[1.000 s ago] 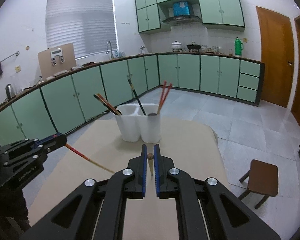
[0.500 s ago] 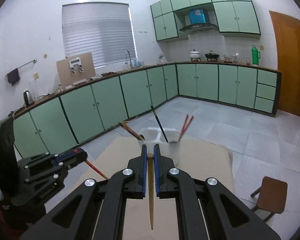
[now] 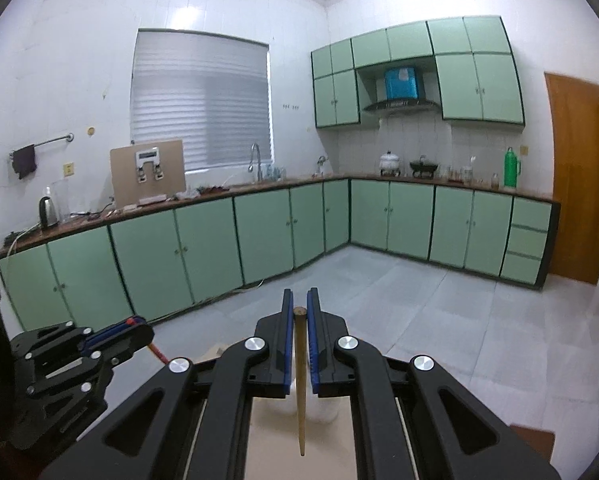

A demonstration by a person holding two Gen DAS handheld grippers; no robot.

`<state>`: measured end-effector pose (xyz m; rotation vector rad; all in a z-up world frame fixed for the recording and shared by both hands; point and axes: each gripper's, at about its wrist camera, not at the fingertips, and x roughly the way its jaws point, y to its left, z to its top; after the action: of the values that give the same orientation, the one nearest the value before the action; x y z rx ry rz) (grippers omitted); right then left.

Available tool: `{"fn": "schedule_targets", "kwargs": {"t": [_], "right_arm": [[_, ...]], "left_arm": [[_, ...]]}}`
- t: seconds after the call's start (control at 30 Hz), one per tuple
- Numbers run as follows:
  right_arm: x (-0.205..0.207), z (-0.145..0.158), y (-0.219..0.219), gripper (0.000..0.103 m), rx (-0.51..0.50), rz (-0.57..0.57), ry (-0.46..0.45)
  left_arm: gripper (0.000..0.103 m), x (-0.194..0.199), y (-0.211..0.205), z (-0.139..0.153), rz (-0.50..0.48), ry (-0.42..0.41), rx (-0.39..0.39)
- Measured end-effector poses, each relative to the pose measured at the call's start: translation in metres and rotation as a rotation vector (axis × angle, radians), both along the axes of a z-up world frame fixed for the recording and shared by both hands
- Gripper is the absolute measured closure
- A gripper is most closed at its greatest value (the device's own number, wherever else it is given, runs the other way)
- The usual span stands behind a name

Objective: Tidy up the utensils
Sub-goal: 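Lift both chopsticks and carry them down into the white holder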

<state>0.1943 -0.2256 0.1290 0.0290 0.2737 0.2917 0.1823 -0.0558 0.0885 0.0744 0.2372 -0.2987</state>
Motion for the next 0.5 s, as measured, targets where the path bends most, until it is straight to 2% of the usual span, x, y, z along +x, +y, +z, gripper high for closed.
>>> {"fn": "schedule_targets", "kwargs": {"t": [0.23, 0.37, 0.5], "right_arm": [[0.055, 0.021, 0.004, 0.096, -0.005, -0.048, -0.063], [0.090, 0.011, 0.006, 0.096, -0.019, -0.077, -0.058], [0.121, -0.011, 0.012, 0.097, -0.033, -0.086, -0.022]], "left_arm": [[0.098, 0.062, -0.005, 0.015, 0.016, -0.013, -0.012], [0.098, 0.096, -0.009, 0.010, 0.026, -0.008, -0.020], [0.098, 0.129, -0.016, -0.007, 0.033, 0.028, -0.013]]}}
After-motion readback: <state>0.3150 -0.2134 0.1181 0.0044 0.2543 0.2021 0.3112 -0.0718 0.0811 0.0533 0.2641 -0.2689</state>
